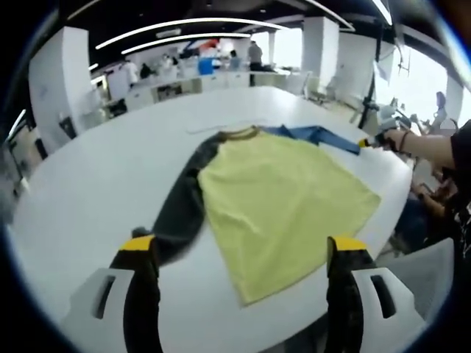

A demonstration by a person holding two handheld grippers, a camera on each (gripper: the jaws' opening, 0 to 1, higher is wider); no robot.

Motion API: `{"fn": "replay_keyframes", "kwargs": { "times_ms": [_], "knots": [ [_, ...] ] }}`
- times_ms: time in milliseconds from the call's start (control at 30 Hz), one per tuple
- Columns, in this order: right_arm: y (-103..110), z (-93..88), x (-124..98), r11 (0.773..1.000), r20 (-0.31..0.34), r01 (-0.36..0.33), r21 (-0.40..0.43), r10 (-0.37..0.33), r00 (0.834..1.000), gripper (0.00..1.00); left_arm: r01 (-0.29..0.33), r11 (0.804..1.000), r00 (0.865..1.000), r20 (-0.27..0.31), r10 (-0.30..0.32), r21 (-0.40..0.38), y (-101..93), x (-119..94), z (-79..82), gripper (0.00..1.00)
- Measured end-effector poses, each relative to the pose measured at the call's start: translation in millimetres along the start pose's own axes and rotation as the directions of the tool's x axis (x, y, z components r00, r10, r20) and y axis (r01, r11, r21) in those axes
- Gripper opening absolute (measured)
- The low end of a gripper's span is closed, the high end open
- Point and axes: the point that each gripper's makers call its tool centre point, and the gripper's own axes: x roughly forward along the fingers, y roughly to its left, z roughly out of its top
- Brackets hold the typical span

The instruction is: Fold the garment on the visible template until the final outline fits inside the template.

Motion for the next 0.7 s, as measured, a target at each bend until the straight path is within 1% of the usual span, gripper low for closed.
{"fn": "replay_keyframes", "kwargs": {
  "times_ms": [167,233,300,367,467,700],
  "knots": [
    [2,0.7,2,1.000,0.000,-0.002,-0.024,0.002,1.000,0.05,-0.003,1.000,1.000,0.002,0.003,0.000,1.0,0,1.0,0.89],
    [5,1.0,2,0.999,-0.003,-0.013,-0.037,0.013,1.000,0.00,-0.002,1.000,1.000,-0.001,0.002,0.002,0.9,0,0.7,0.89],
    [4,0.9,2,0.998,-0.009,-0.001,-0.062,0.000,1.000,0.00,-0.001,1.000,1.000,-0.001,0.001,0.005,-0.7,0,1.0,0.88],
    [3,1.6,2,0.997,-0.023,-0.003,-0.072,0.001,1.000,0.00,0.002,1.000,1.000,-0.002,-0.002,0.009,-1.3,0,1.2,0.88],
    [-3,3.1,1,0.993,-0.036,0.021,-0.116,-0.025,0.999,0.00,0.004,1.000,1.000,0.001,-0.004,0.014,-1.6,0,2.1,0.88],
    [-20,12.0,0,0.991,-0.031,0.058,-0.121,-0.062,0.998,0.00,0.011,1.000,1.000,0.003,-0.011,0.024,-2.5,1,3.0,0.89]
  ]
}}
